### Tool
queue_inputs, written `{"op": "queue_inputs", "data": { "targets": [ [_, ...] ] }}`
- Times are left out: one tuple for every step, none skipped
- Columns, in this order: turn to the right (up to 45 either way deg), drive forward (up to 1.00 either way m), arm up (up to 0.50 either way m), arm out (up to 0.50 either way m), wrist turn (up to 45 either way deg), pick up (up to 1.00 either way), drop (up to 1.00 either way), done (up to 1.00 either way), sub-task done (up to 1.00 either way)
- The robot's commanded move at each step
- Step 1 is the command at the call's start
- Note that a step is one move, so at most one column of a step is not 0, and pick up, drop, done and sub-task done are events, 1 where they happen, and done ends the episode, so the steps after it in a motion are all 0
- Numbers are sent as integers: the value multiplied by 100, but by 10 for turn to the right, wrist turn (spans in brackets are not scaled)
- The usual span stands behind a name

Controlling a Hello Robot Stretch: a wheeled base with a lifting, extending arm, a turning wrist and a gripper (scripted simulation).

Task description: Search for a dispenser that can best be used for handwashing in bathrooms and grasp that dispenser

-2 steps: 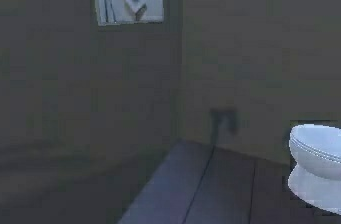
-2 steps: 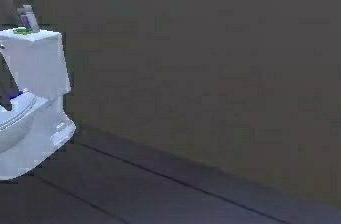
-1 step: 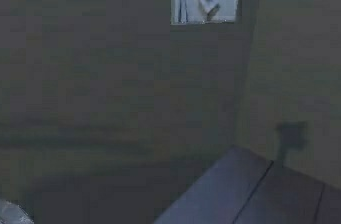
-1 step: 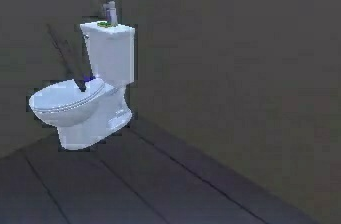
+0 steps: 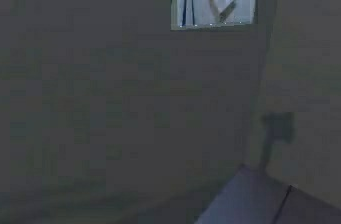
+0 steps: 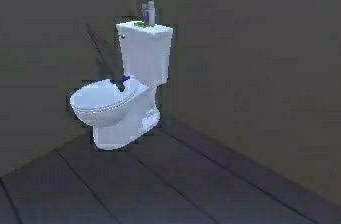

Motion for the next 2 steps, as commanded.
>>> {"op": "queue_inputs", "data": {
  "targets": [
    [-450,0,0,0,0,0,0,0,0],
    [0,25,0,0,0,0,0,0,0]
  ]
}}
